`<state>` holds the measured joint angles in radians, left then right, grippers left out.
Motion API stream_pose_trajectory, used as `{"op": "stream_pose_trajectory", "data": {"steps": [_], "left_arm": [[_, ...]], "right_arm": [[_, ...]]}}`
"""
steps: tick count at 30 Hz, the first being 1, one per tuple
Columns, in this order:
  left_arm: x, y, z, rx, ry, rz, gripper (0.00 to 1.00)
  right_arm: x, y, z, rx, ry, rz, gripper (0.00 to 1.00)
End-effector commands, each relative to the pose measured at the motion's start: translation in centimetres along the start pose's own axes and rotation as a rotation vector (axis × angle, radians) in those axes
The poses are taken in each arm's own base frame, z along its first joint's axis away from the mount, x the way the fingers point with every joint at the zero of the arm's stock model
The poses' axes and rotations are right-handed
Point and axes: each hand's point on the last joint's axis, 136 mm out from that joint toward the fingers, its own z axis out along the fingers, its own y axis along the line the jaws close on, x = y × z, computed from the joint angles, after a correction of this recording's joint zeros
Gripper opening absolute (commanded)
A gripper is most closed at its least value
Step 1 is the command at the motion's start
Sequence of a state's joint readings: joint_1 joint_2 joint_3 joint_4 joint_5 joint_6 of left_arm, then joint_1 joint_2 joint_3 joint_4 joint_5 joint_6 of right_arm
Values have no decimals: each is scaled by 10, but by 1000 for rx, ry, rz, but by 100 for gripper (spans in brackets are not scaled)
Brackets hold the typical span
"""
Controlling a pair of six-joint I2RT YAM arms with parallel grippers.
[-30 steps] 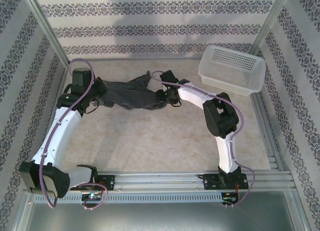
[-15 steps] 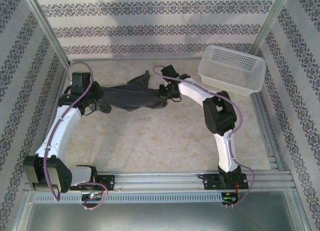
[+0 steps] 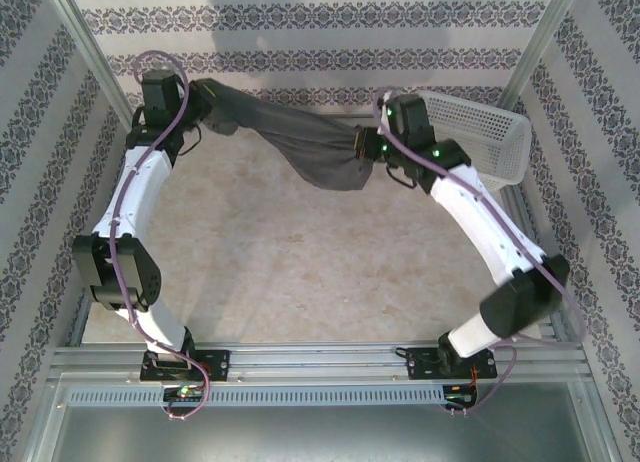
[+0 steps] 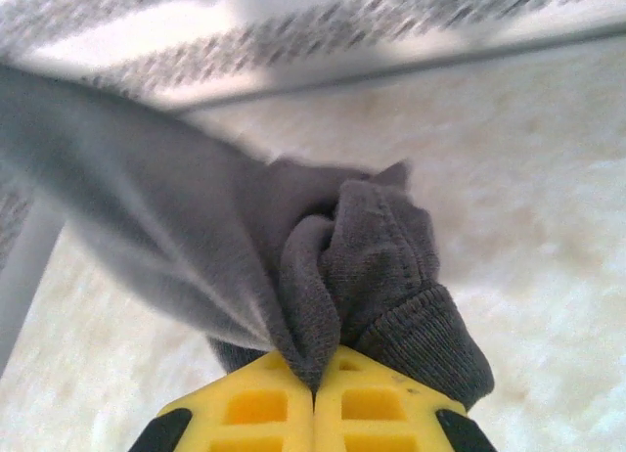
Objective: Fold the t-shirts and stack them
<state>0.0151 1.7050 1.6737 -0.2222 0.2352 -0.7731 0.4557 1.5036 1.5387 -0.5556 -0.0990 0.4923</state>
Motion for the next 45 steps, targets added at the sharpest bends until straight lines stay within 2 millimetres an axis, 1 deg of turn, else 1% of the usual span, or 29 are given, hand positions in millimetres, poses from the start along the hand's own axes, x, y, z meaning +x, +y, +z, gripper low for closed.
{"op": "stream_pose_trajectory", "data": {"steps": [1,2,3,4,5,6,7,8,9,10,12,15,17,18,20,21,23,24,27,30,32,34,36,39,40,41,43,44,45], "left_arm": [[-30,-24,9,109,-78,-10,6],[-29,-23,15,119,-70,-17,7],[-28,-23,21,129,-61,-24,10],[-23,-23,30,144,-45,-34,22],[-19,-20,39,145,-17,-49,37],[-11,-16,47,130,19,-57,49],[-3,-12,54,108,61,-57,64],[2,-11,54,89,87,-46,70],[4,-12,50,78,87,-24,72],[7,-14,43,62,78,3,73],[12,-6,24,-3,73,25,72],[38,16,-5,-117,113,29,67],[70,35,-24,-186,179,16,62],[87,43,-32,-211,215,0,60],[134,56,-50,-242,313,-31,55],[158,60,-59,-246,362,-38,54],[203,63,-77,-246,460,-38,54],[227,66,-87,-247,516,-27,54],[284,80,-114,-291,671,22,59],[328,91,-133,-328,807,102,65],[348,105,-142,-381,876,153,66],[362,120,-148,-441,924,186,66],[370,131,-152,-482,953,204,66],[380,139,-156,-505,989,222,66],[385,143,-157,-518,1019,230,65],[391,148,-158,-538,1055,236,64],[398,159,-161,-586,1103,263,57],[398,165,-161,-608,1105,281,52],[396,171,-160,-630,1091,299,47]], "right_arm": [[75,57,2,-227,170,-105,0],[98,79,4,-306,227,-110,0],[115,98,7,-369,275,-111,0],[133,117,13,-427,331,-114,3],[150,132,23,-473,403,-108,21],[160,142,31,-505,460,-92,35],[166,150,41,-533,509,-65,46],[167,152,50,-532,524,-51,50],[165,150,54,-510,511,-52,53],[160,144,57,-480,486,-54,56],[146,117,63,-386,432,-33,57],[135,55,78,-201,407,26,53],[131,15,92,-91,403,82,50],[130,1,99,-52,401,102,48],[128,-26,116,34,401,147,46],[128,-33,126,51,409,169,46],[132,-44,148,82,442,198,46],[134,-46,158,90,455,202,47],[147,-47,182,103,512,189,51],[166,-47,199,118,577,168,52],[178,-48,205,125,613,162,52],[189,-52,207,150,644,158,51],[199,-57,207,180,671,162,50],[210,-64,204,209,695,165,46],[214,-66,204,211,703,166,41],[217,-67,204,210,710,167,32],[220,-67,203,207,720,172,12],[220,-67,202,209,719,174,4],[217,-69,200,213,712,179,0]]}}
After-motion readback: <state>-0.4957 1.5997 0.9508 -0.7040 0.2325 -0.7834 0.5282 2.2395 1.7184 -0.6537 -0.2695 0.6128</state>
